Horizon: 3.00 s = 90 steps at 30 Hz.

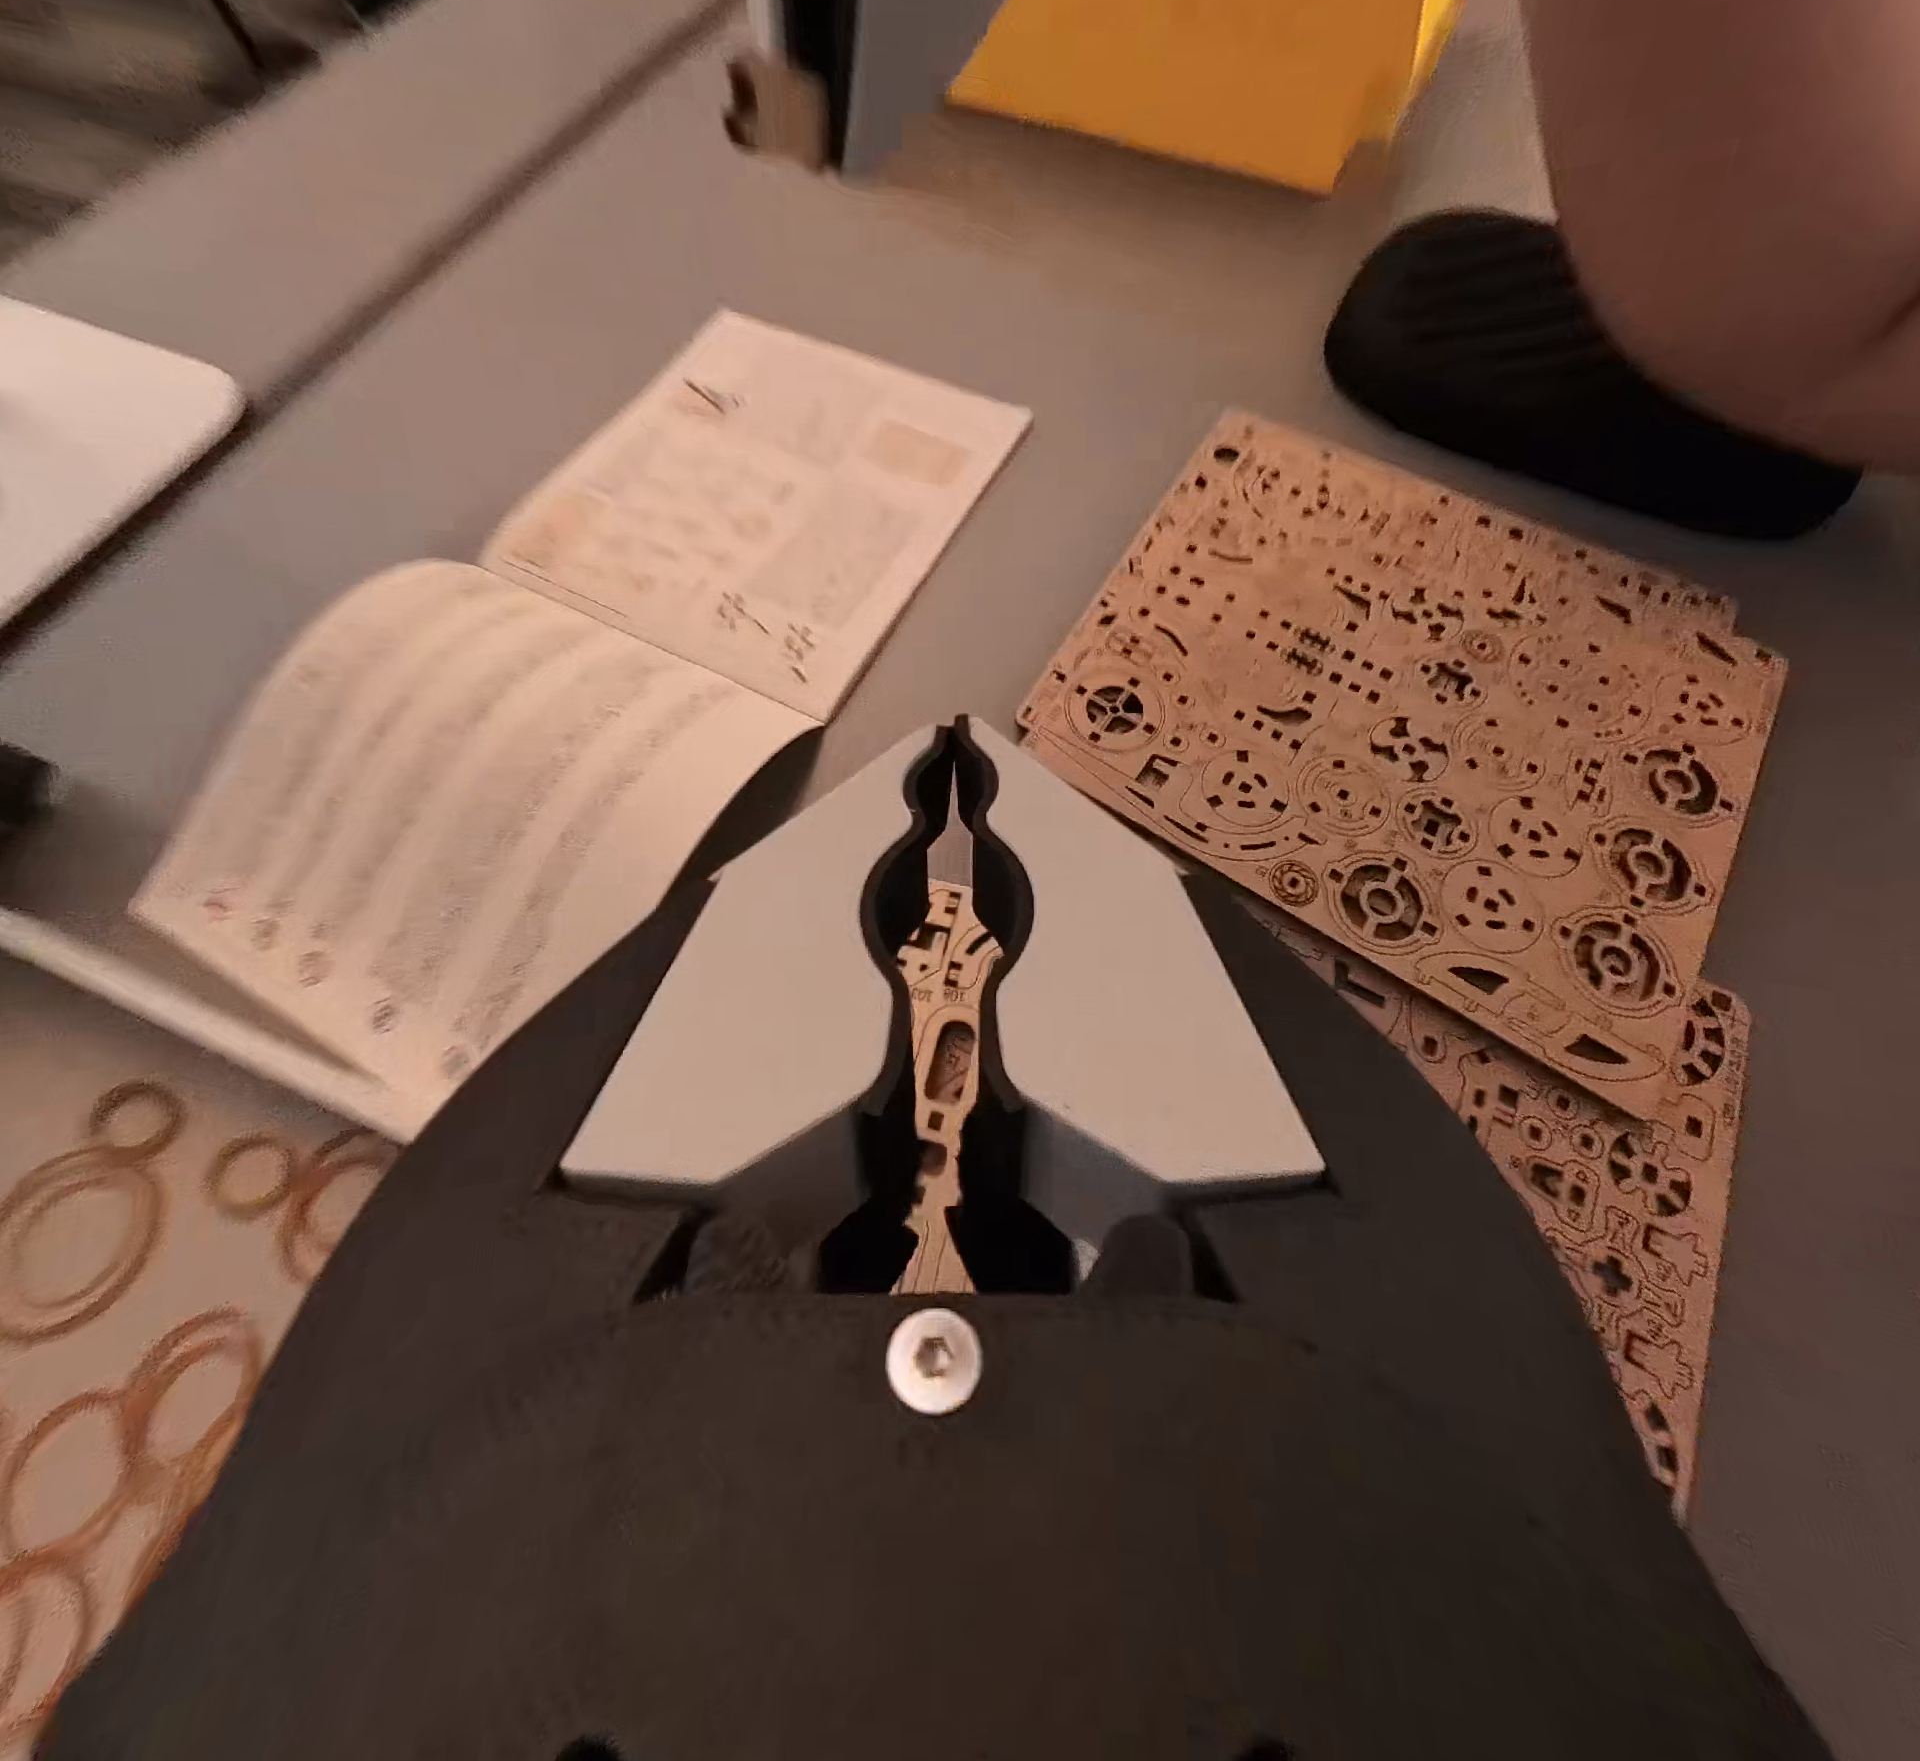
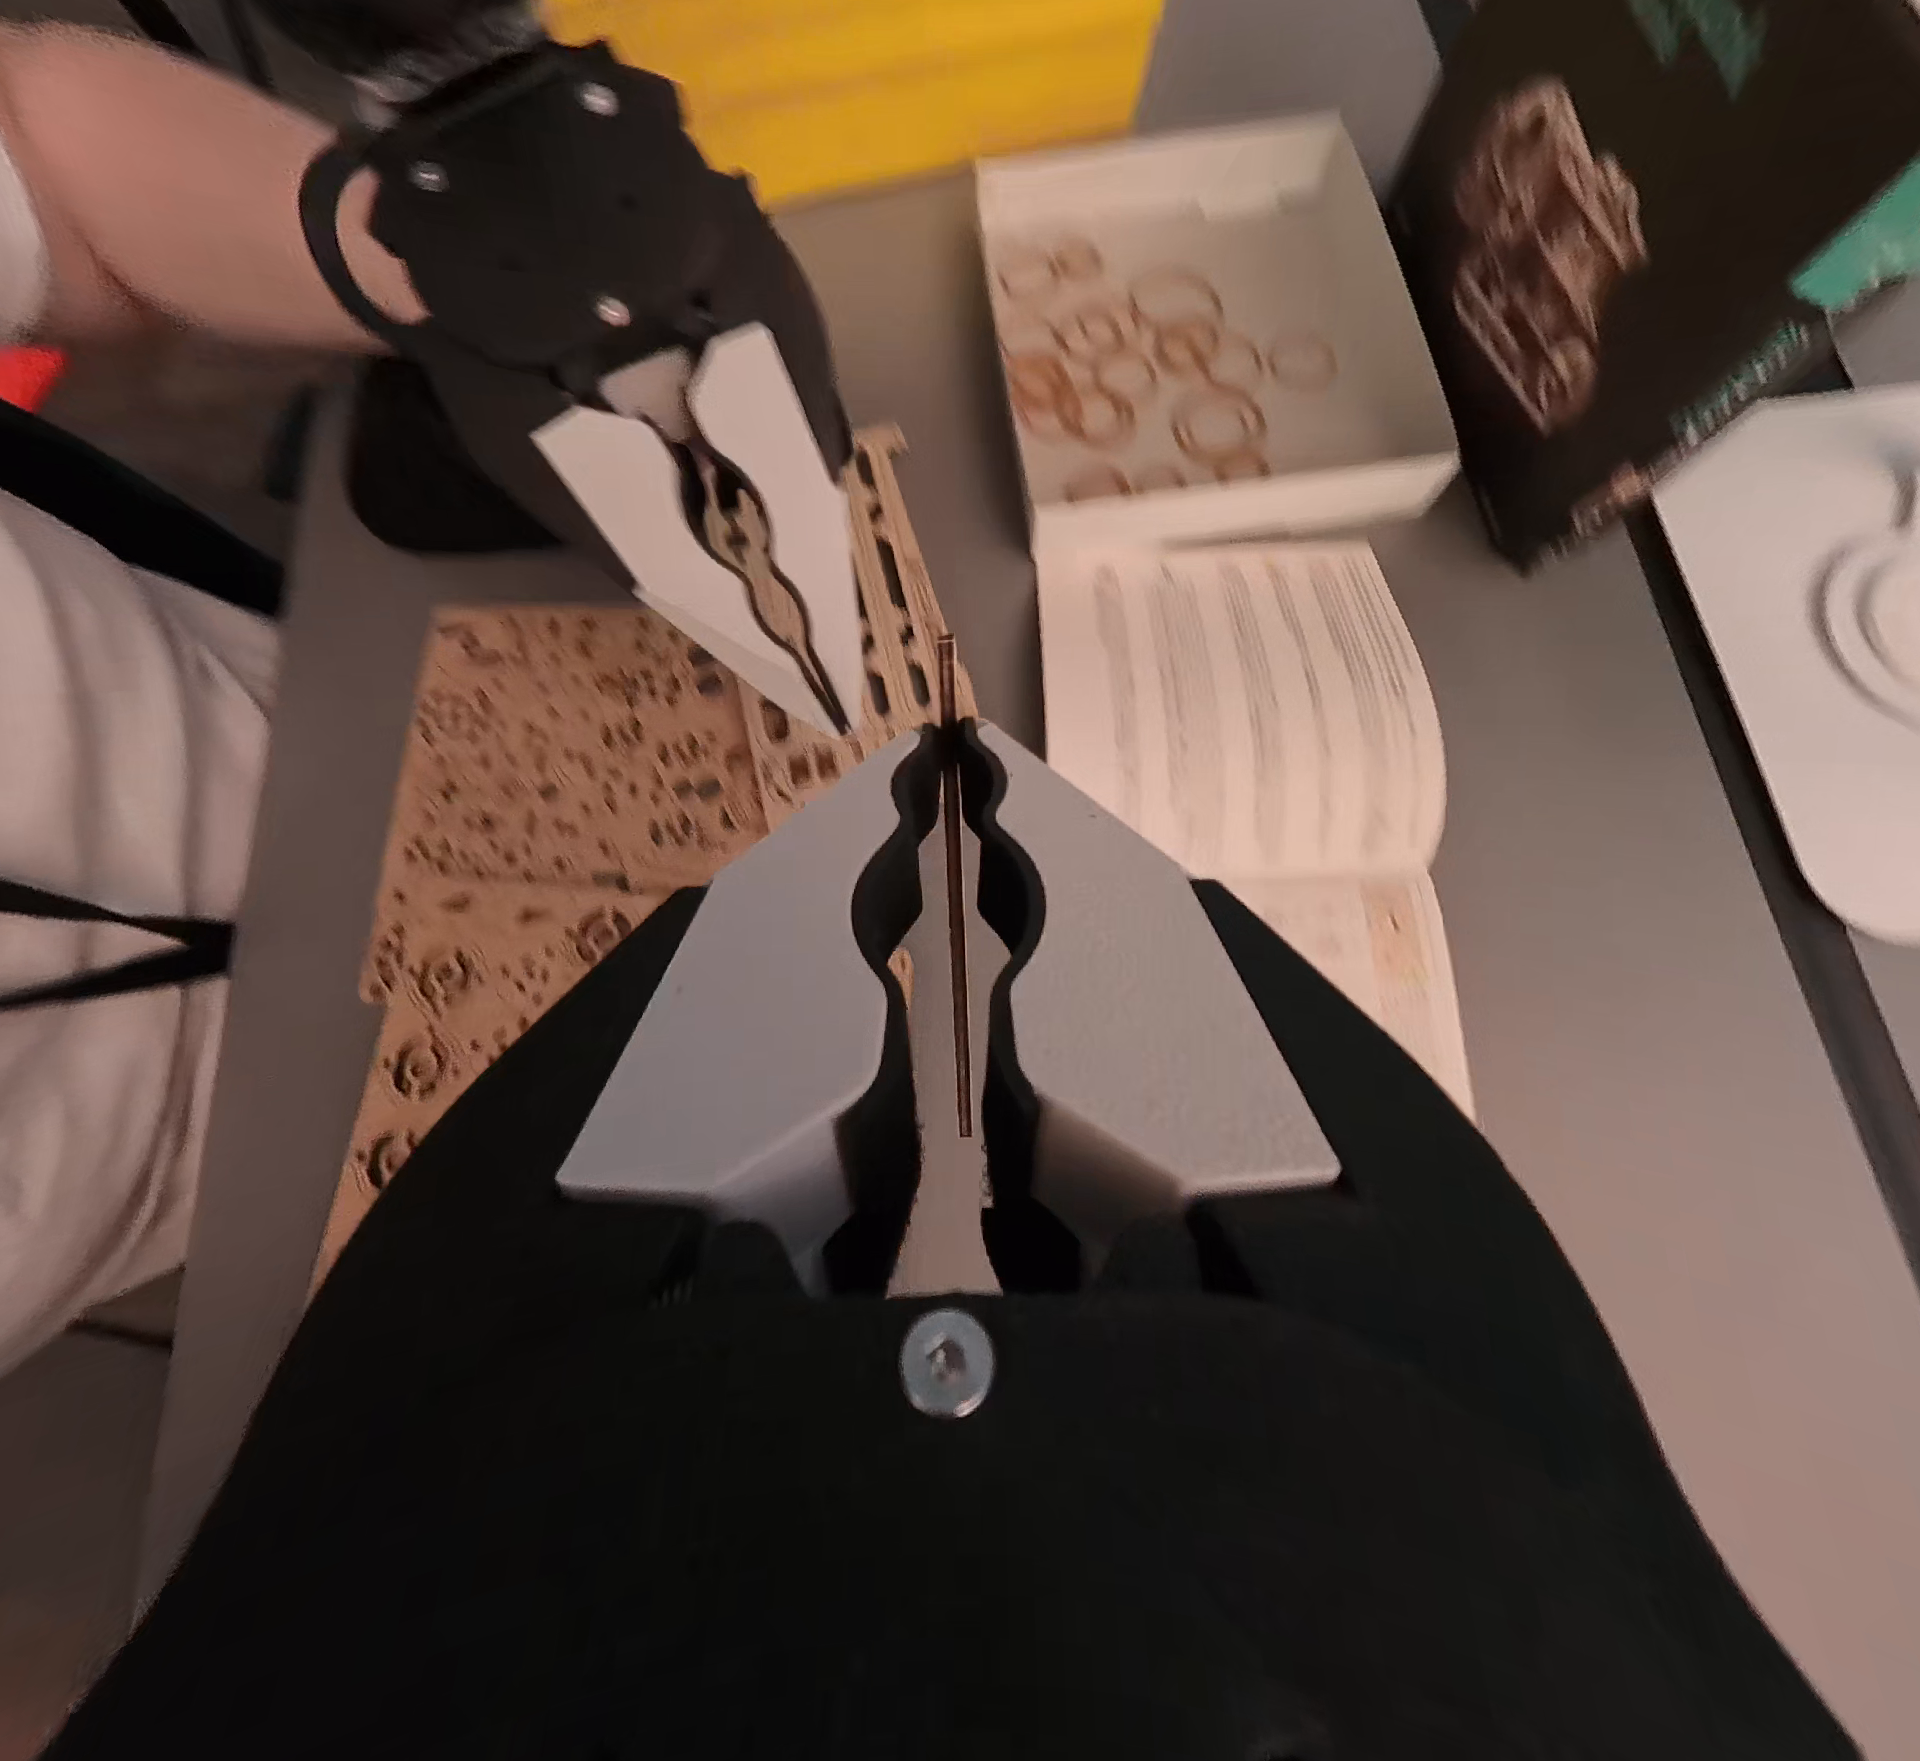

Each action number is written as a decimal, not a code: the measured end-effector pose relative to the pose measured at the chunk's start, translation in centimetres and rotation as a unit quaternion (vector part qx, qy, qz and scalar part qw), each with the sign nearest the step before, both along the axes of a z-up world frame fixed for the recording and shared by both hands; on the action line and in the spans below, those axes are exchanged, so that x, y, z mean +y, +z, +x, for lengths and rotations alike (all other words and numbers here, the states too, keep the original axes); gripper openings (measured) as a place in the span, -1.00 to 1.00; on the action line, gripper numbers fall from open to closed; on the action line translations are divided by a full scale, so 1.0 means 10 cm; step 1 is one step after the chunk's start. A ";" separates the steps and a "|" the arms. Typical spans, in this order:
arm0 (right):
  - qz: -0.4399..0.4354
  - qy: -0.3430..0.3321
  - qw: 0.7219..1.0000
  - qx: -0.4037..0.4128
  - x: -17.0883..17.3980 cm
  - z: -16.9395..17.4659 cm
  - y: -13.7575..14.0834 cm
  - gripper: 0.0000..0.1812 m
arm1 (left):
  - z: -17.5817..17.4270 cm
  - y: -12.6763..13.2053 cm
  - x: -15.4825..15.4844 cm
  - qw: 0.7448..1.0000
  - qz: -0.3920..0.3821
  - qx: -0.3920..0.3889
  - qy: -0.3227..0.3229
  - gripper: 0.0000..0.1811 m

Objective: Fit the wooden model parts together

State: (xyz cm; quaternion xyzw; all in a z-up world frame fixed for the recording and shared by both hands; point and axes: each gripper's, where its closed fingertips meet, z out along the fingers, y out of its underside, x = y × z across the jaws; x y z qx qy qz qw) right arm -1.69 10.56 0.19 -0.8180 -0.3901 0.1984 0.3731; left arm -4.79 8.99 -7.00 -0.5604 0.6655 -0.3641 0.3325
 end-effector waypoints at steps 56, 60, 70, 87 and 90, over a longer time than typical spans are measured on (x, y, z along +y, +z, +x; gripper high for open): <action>0.030 0.108 0.989 0.094 -0.17 -0.22 0.21 -0.98 | 0.12 1.04 -0.08 0.966 -0.124 -0.106 -0.201 -0.99; 0.016 0.095 0.989 0.112 -0.15 -0.18 0.24 -0.97 | 0.03 1.28 0.08 0.965 -0.114 -0.155 -0.176 -1.00; 0.002 0.093 0.985 0.146 -0.16 -0.22 0.31 -0.97 | 0.06 1.17 -0.02 0.966 -0.124 -0.126 -0.189 -0.81; -0.001 0.098 0.982 0.160 -0.15 -0.25 0.32 -0.97 | 0.06 1.16 -0.03 0.965 -0.133 -0.120 -0.193 -1.00; -0.001 0.098 0.981 0.166 -0.16 -0.26 0.34 -0.97 | 0.06 1.18 -0.03 0.964 -0.133 -0.125 -0.192 -1.00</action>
